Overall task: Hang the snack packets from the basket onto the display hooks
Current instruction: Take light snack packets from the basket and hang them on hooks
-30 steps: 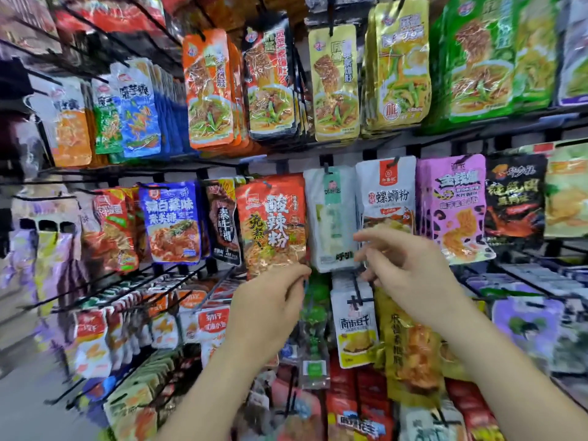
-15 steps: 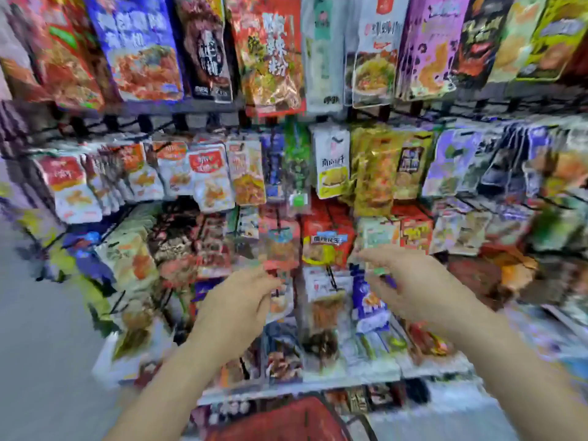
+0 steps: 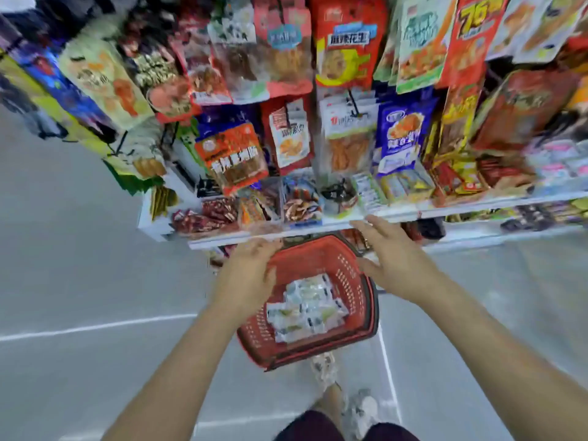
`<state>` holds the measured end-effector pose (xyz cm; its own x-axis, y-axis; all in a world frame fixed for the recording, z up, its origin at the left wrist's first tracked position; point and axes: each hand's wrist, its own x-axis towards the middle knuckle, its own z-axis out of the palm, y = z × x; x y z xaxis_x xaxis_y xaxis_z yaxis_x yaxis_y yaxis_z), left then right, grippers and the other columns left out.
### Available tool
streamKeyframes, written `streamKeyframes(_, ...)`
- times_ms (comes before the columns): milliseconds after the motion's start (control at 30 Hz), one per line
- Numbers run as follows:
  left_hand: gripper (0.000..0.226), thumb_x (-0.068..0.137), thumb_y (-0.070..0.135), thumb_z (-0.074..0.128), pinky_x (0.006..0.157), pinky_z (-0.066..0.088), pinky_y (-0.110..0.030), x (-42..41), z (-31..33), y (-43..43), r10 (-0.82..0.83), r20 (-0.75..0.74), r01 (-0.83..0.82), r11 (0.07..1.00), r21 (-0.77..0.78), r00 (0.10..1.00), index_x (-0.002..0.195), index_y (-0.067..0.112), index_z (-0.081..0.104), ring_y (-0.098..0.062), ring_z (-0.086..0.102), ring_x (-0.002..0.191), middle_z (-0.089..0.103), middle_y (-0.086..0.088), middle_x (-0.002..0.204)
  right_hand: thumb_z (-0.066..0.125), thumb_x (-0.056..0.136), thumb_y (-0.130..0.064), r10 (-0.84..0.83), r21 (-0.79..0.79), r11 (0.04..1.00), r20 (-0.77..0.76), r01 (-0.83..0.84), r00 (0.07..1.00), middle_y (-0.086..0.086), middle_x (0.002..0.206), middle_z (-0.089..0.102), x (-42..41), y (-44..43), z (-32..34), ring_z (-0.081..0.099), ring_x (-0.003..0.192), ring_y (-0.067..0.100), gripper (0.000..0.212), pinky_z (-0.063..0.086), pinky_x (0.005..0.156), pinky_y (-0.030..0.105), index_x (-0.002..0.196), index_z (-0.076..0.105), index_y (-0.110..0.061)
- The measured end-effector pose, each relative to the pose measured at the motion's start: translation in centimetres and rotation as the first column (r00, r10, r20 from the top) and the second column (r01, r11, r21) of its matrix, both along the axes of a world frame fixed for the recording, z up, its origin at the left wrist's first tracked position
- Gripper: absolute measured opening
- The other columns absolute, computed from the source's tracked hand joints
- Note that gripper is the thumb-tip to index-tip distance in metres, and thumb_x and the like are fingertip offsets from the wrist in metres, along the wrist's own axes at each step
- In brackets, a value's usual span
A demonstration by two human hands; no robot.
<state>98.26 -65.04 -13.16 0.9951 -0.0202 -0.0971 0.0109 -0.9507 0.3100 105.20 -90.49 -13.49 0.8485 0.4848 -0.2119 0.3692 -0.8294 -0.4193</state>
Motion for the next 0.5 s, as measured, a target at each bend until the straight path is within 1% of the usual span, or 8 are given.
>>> streamKeyframes(33,0.045,0.090,0.015,0.058,0.094,0.045,-0.039,-0.8,-1.5,0.3,0.040,-0.021,-0.040,0.999,-0.020,0.999,0.134,0.020,0.053,-0.029,0.048,0.122,0.055,-0.006,0.131,0.061,0.092,-0.037,-0.023,0.018,1.000,-0.029,0.024,0.999,0.012,0.158,0.020,-0.7,0.5,-1.8,0.021,0.144,0.031,0.075,0.025,0.115,0.040,0.153,0.021,-0.022)
streamKeyframes(100,0.045,0.089,0.016,0.059,0.096,0.046,-0.040,-1.9,-4.9,0.9,0.094,-0.057,-0.097,0.994,-0.052,0.994,0.134,0.020,0.053,-0.029,0.050,0.121,0.057,-0.006,0.130,0.067,0.086,-0.044,-0.065,0.064,0.995,-0.091,0.071,0.994,0.013,0.158,0.020,-1.7,1.6,-5.4,0.020,0.145,0.033,0.086,0.026,0.115,0.045,0.154,0.018,-0.021)
streamKeyframes(200,0.045,0.090,0.019,0.059,0.098,0.041,-0.031,-2.6,-11.5,1.8,0.136,-0.144,-0.151,0.984,-0.099,0.980,0.134,0.022,0.053,-0.026,0.052,0.121,0.056,-0.005,0.133,0.072,0.078,-0.053,-0.132,0.108,0.981,-0.217,0.158,0.967,0.009,0.160,0.015,-2.7,3.3,-11.6,0.016,0.147,0.029,0.101,0.027,0.116,0.046,0.154,0.013,-0.024)
streamKeyframes(267,0.046,0.090,0.021,0.061,0.100,0.037,-0.026,-2.1,-17.3,2.5,0.136,-0.191,-0.162,0.978,-0.130,0.972,0.135,0.020,0.052,-0.024,0.051,0.124,0.055,-0.005,0.135,0.074,0.075,-0.056,-0.141,0.121,0.976,-0.270,0.179,0.952,0.004,0.161,0.011,-2.5,4.6,-17.0,0.016,0.147,0.026,0.106,0.027,0.116,0.045,0.154,0.009,-0.030)
streamKeyframes(367,0.052,0.088,0.023,0.065,0.104,0.032,-0.024,-0.5,-28.0,3.7,0.145,-0.245,-0.195,0.961,-0.195,0.959,0.138,0.018,0.049,-0.021,0.048,0.127,0.052,-0.004,0.139,0.075,0.073,-0.058,-0.115,0.093,0.985,-0.269,0.144,0.956,0.001,0.162,0.008,-1.0,6.5,-27.2,0.012,0.148,0.023,0.109,0.027,0.115,0.046,0.153,0.004,-0.036)
streamKeyframes(500,0.063,0.085,0.034,0.068,0.106,0.035,-0.030,1.8,-43.0,5.4,0.098,-0.269,-0.141,0.979,-0.148,0.958,0.141,0.022,0.043,-0.022,0.047,0.127,0.051,-0.004,0.140,0.071,0.071,-0.066,-0.013,-0.072,0.997,-0.235,-0.005,0.972,0.002,0.161,0.007,1.7,9.1,-40.7,0.016,0.146,0.027,0.111,0.031,0.113,0.050,0.152,0.000,-0.037)
